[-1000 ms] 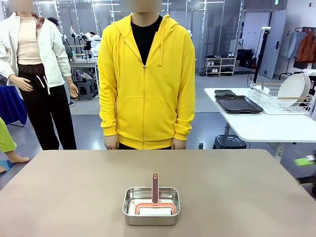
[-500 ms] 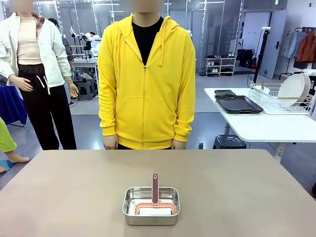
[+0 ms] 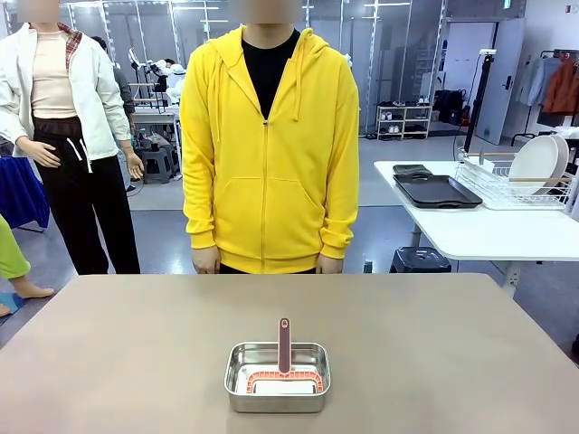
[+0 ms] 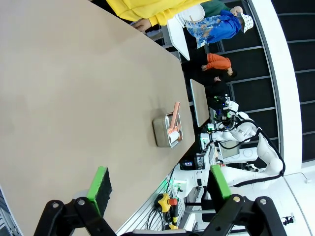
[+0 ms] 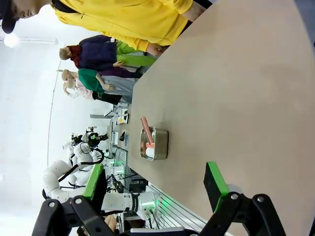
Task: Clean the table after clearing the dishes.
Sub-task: Place the Lint Roller back on top of the Airtight Container.
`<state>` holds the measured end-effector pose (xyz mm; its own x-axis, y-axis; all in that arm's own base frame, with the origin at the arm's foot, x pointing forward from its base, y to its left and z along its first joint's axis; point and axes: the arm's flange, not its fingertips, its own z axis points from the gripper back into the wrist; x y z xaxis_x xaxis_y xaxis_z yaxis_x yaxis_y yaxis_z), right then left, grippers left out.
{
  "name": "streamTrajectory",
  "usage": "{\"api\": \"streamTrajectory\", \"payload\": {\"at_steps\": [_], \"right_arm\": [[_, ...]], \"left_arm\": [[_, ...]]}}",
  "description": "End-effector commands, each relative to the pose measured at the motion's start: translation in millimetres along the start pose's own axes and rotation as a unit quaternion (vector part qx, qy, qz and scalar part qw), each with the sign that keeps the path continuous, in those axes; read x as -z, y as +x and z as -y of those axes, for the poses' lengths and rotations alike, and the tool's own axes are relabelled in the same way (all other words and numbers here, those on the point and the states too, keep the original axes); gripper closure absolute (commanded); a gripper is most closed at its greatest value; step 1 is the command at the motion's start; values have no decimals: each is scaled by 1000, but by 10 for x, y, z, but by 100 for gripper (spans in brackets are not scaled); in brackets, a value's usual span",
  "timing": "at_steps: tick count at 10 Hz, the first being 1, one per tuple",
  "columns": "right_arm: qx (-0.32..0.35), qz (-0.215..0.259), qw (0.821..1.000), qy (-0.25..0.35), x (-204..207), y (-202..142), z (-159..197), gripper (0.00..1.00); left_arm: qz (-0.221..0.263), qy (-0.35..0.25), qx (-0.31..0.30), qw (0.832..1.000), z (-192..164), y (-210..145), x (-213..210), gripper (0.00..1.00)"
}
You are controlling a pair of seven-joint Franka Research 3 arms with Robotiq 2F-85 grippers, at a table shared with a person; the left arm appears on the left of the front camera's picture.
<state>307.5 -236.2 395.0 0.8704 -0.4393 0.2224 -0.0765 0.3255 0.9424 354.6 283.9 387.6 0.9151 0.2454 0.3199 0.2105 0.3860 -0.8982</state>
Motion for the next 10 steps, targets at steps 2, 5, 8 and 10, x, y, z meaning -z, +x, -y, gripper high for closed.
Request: {"api": "streamTrajectory", "payload": {"at_steps": [2, 5, 8, 10], "right_arm": [[-10, -4, 1000, 4, -14, -10, -19, 0], [-10, -4, 1000, 4, -14, -10, -19, 0], [-10, -4, 1000, 4, -14, -10, -19, 0], [-10, -4, 1000, 4, -14, -10, -19, 0]], "left_arm": [[2, 1, -7, 1000, 50, -12, -26, 0], [2, 1, -7, 1000, 50, -12, -26, 0], [2, 1, -7, 1000, 50, -12, -26, 0], [2, 1, -7, 1000, 50, -12, -26, 0]]}}
